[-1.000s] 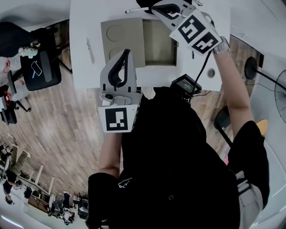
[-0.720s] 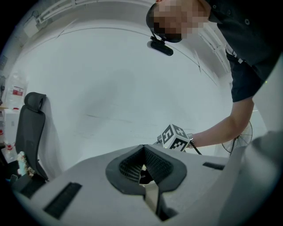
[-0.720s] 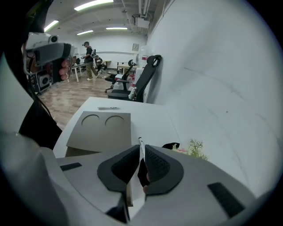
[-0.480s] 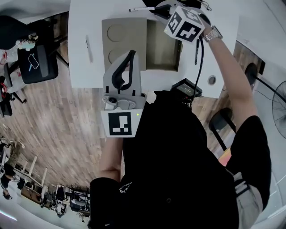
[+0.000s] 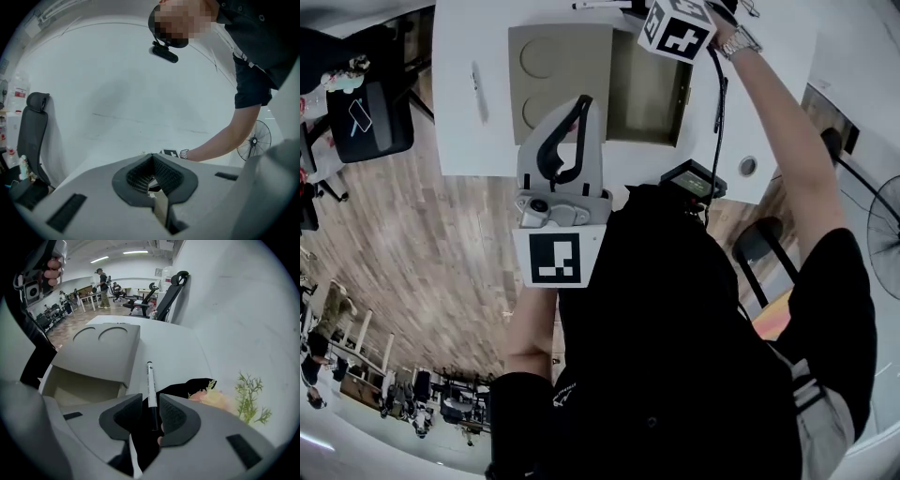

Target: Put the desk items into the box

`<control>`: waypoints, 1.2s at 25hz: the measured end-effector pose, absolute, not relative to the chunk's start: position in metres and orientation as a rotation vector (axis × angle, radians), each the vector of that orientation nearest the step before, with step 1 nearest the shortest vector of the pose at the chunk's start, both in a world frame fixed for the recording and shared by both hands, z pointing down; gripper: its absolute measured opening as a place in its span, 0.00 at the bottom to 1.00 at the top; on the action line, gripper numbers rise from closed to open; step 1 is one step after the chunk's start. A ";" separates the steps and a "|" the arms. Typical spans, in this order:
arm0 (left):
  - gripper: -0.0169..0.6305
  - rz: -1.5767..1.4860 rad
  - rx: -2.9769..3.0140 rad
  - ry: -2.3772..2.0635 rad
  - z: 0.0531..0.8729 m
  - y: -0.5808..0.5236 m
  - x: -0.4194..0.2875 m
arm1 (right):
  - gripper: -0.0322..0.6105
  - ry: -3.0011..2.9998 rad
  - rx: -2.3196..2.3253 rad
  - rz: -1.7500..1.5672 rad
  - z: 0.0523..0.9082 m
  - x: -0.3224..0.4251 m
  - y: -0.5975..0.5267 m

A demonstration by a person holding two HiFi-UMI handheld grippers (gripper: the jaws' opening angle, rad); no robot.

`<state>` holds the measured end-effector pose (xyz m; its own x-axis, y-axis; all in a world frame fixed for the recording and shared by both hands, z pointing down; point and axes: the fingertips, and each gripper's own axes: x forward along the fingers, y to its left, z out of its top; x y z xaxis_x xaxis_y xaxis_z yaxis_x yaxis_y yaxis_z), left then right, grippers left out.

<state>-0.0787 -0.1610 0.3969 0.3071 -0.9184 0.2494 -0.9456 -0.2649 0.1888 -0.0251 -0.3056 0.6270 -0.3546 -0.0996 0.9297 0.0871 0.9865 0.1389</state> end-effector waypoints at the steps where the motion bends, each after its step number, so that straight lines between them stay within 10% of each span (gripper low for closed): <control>1: 0.04 0.130 2.274 -1.689 0.398 -0.162 -0.080 | 0.23 -1.917 0.001 -0.192 0.631 -0.026 -0.306; 30: 0.04 0.148 2.257 -1.734 0.395 -0.144 -0.097 | 0.15 -1.904 0.057 -0.179 0.621 -0.024 -0.309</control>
